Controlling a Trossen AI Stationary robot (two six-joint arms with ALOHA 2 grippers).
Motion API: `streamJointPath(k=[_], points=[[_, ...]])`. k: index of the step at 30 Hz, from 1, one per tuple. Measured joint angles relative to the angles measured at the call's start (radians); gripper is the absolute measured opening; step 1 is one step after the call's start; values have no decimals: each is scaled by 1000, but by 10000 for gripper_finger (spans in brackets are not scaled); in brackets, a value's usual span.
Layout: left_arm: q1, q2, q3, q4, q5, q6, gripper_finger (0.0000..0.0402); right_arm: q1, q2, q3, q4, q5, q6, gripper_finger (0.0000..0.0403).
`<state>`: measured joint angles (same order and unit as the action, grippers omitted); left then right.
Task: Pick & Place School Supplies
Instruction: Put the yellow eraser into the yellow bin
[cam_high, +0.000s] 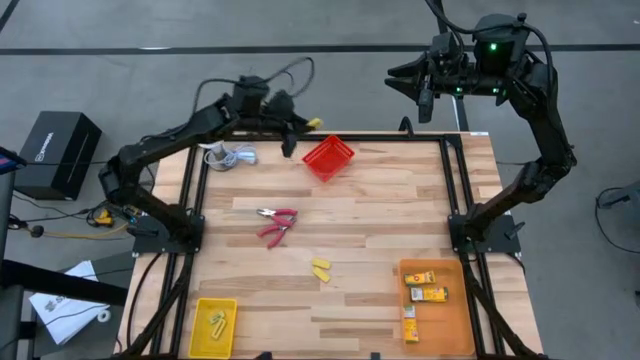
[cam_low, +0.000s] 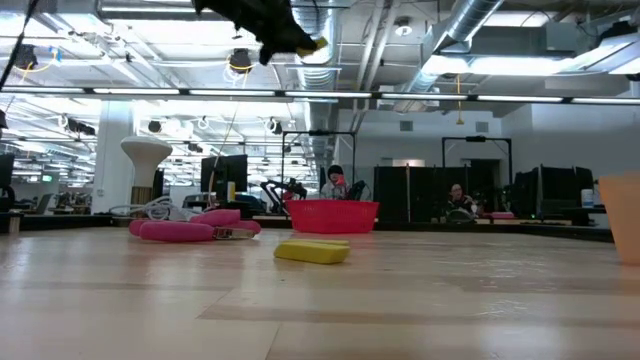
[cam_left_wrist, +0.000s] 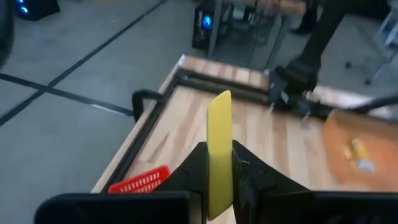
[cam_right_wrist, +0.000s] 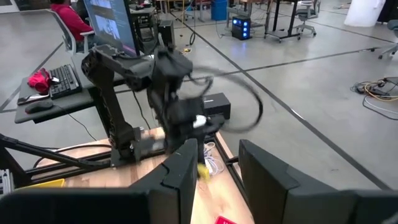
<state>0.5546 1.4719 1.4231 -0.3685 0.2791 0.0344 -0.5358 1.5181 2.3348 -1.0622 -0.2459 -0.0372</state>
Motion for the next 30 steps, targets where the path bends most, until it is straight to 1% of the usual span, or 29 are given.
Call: streamJointPath(k=[2,4,6,8,11,15,19,22,27,30], points=[[24,-30,0,10,26,-40,28,0,0,0,-2,0,-2,111],[43,-60,0,8,43,-60,28,0,0,0,-3,0,-14,111],[46,-88,0,8,81,-63,28,0,0,0,-3,0,-17,111],[44,-116,0,0,148,-74,28,0,0,0,-3,0,-22,111],[43,-160,0,-7,282,-123,28,0,0,0,-3,-5,-27,111],[43,-215,0,-21,381,-205,28,1,-1,0,-3,-20,-47,111],[36,-273,0,-20,407,-275,28,1,-2,0,-3,-42,-71,111],[36,-316,0,-19,411,-305,28,1,-2,0,-3,-46,-85,111],[36,-351,1,-27,411,-331,28,1,-2,0,-3,-46,-102,111],[36,-370,1,-84,462,-331,28,0,-2,0,-6,-46,-102,111]])
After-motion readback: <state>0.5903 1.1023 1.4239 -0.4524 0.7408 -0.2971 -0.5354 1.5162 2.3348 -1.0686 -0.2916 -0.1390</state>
